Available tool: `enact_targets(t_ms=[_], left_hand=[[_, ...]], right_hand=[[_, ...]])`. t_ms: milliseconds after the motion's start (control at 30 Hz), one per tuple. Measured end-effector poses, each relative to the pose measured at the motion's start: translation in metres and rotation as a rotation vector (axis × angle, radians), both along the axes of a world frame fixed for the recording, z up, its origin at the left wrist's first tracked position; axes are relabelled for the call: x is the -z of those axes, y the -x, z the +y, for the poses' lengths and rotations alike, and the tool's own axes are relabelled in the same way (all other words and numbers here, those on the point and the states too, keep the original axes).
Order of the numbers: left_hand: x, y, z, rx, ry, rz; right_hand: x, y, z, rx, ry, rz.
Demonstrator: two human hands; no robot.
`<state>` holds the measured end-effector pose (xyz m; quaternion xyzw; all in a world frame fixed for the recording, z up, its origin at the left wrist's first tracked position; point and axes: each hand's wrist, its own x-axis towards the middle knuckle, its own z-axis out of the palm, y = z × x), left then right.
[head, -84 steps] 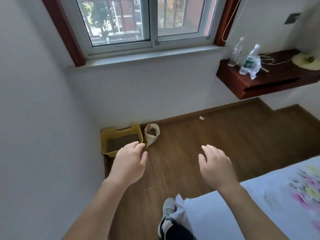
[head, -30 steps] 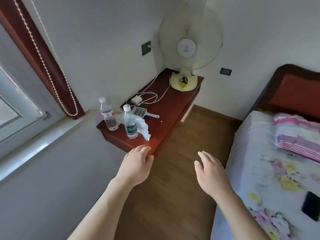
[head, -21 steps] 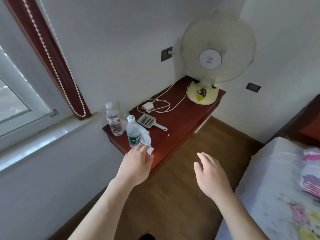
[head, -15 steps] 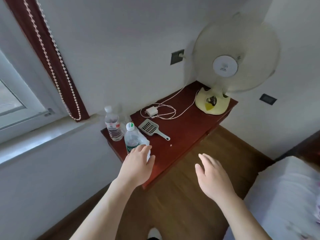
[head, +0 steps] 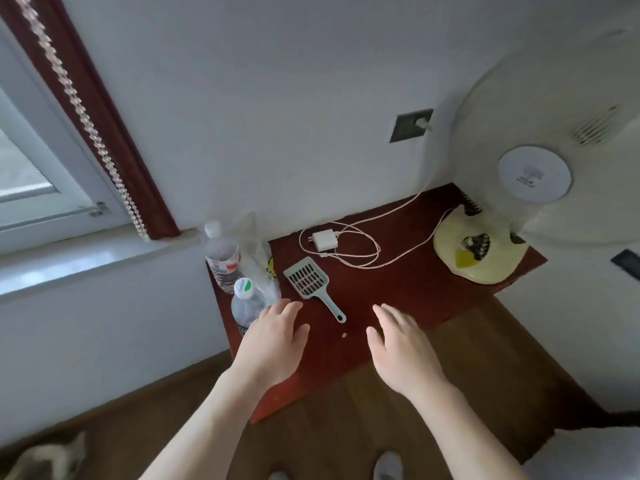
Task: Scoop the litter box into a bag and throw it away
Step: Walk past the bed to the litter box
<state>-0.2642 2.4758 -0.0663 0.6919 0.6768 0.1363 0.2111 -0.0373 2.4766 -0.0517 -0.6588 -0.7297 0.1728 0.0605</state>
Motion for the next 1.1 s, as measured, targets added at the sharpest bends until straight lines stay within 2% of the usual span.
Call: enact_targets(t_ms=[267,433,733,833,967,1100], left_hand=[[0.008,-0.035,-0.012,-0.395,0.025,0.079],[0.02,-0.044,-0.016,-0.656,0.072,0.112],[0.055,-0.046,0.0,-0.874,0.081,0.039],[0.067,-0.043,0.004,-0.953,0.055,-0.078],[0.079,-0.04,0.01,-1.039,0.067,-0.428],[0.088,-0.036,0.014,-1.033,0.072,-0.518]], right_hand=[[0.029,-0.011,0.078,-0.293,0.07,0.072],[0.047,-0.004,0.104,-0.366,0.12,0.082],[0.089,0.019,0.132,-0.34,0.171,0.035],[0.105,0.025,0.138,-0.289,0.168,0.029],[0.12,0.03,0.145,-0.216,0.16,0.047],[0.132,0.033,0.149,-0.199,0.139,0.026]])
